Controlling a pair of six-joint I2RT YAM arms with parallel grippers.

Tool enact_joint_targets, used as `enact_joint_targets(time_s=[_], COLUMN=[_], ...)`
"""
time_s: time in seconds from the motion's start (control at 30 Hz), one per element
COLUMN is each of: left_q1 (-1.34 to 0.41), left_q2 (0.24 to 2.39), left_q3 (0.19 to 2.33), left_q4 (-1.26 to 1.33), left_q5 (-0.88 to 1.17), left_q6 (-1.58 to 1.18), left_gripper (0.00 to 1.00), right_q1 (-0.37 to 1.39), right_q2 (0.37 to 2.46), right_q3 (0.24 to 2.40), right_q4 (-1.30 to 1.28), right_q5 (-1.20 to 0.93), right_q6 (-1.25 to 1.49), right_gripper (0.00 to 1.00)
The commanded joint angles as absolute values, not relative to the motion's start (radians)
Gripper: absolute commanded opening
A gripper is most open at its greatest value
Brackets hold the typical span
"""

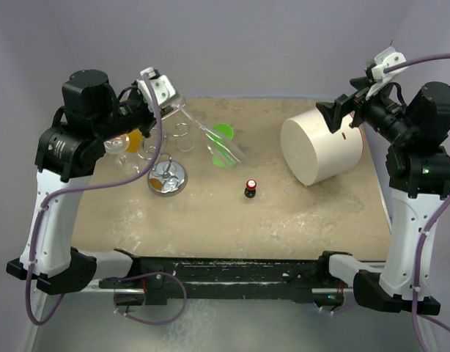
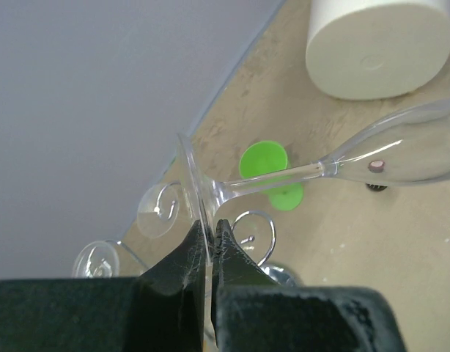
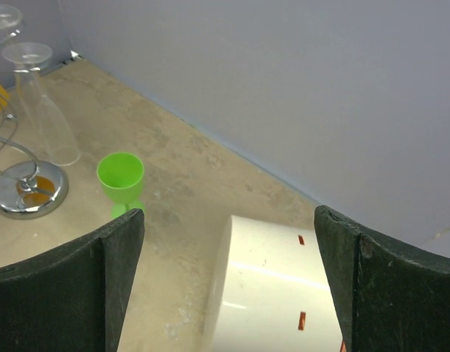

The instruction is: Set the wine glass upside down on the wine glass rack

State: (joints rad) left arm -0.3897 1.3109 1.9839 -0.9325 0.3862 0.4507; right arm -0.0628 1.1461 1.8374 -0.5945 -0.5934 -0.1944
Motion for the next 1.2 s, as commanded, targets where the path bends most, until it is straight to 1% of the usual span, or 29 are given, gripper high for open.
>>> enact_joint_targets(time_s=[0.0, 0.13, 0.27, 0.4, 0.5, 0.63, 0.83, 1.17], left_q1=[-0.400, -0.401, -0.401, -0.402, -0.401, -0.403, -0.419, -0.439], left_q2=[1.236, 1.180, 1.124, 1.077, 1.062, 1.071, 1.108, 1.143], left_q3=[1.974, 1.925, 1.812, 1.710, 1.674, 1.650, 1.644, 1.656], left_q4=[-1.005, -1.040, -1.043, -1.010, -0.982, -0.960, -0.955, -0.980], left_q5=[0.303, 0.266, 0.229, 0.175, 0.154, 0.150, 0.058, -0.038], left_q6=[0.663, 0.757, 0.856, 0.940, 0.959, 0.970, 1.017, 1.046], left_gripper=[0.00, 0.00, 0.00, 0.00, 0.00, 0.00, 0.00, 0.00], right_q1=[-0.105, -0.139, -0.165, -0.191, -0.202, -0.205, -0.205, -0.207], right_q2=[1.132, 1.118, 1.089, 1.062, 1.057, 1.060, 1.070, 1.145], right_q3=[1.777, 1.714, 1.659, 1.628, 1.626, 1.639, 1.660, 1.709], right_q4=[-0.570, -0.580, -0.585, -0.590, -0.610, -0.647, -0.652, -0.645], right_q5=[-0.565, -0.540, -0.541, -0.562, -0.580, -0.600, -0.622, -0.731], right_q6=[-0.238, -0.273, -0.280, -0.277, -0.274, -0.277, -0.277, -0.248], right_gripper=[1.00, 1.00, 1.00, 1.00, 1.00, 1.00, 1.00, 1.00])
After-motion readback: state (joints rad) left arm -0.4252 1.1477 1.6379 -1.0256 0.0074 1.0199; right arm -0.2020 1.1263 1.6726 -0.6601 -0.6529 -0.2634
